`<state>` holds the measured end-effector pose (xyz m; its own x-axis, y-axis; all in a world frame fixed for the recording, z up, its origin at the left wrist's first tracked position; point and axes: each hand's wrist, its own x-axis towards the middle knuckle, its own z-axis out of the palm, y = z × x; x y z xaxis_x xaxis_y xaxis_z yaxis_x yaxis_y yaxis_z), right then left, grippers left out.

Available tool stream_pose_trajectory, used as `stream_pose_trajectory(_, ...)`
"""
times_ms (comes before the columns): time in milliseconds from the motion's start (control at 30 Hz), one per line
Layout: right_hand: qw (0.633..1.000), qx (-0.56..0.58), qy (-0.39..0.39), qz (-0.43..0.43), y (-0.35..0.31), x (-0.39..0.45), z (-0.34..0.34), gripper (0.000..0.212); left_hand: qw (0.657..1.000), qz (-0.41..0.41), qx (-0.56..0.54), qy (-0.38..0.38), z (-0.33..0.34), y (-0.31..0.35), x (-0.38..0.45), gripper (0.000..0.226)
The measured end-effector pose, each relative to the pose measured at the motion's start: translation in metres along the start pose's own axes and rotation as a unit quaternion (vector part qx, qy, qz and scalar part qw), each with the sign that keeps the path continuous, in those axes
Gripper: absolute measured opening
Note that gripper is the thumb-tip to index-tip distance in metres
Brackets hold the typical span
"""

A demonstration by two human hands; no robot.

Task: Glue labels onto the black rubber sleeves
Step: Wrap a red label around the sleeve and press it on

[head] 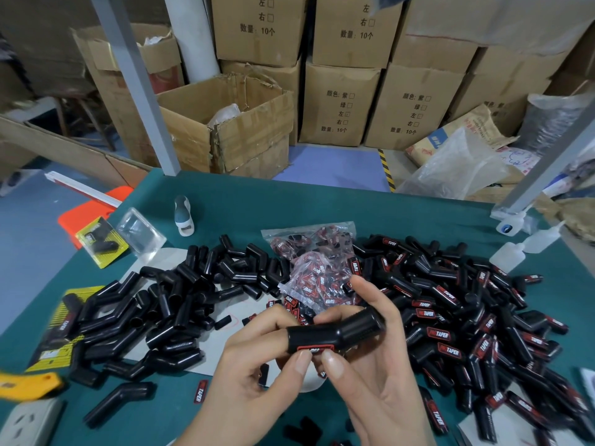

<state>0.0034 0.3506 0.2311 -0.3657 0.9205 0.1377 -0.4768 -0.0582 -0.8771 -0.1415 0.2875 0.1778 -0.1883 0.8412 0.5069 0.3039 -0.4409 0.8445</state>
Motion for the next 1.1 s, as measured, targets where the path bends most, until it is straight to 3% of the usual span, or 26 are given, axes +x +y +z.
stream_pose_trajectory(67, 0.993, -0.025, -0.109, -0.03, 0.019, -0.022, -0.016, 0.058, 1.0, -0.016, -0.017, 0.011, 0.001, 0.0, -0.001, 0.02)
stream_pose_trajectory(167, 0.993, -0.101, -0.047, -0.021, 0.024, -0.026, -0.015, 0.057, 0.998, -0.019, -0.051, 0.027, 0.002, 0.003, 0.001, 0.018)
stream_pose_trajectory(467, 0.98, -0.191, -0.026, -0.05, 0.024, -0.029, -0.015, 0.056, 0.998, -0.016, -0.046, 0.048, 0.003, -0.001, -0.002, 0.017)
stream_pose_trajectory(1100, 0.981, -0.18, -0.027, -0.066, 0.024, -0.026, -0.016, 0.051, 0.999, 0.013, 0.011, 0.04, 0.002, -0.001, 0.0, 0.015)
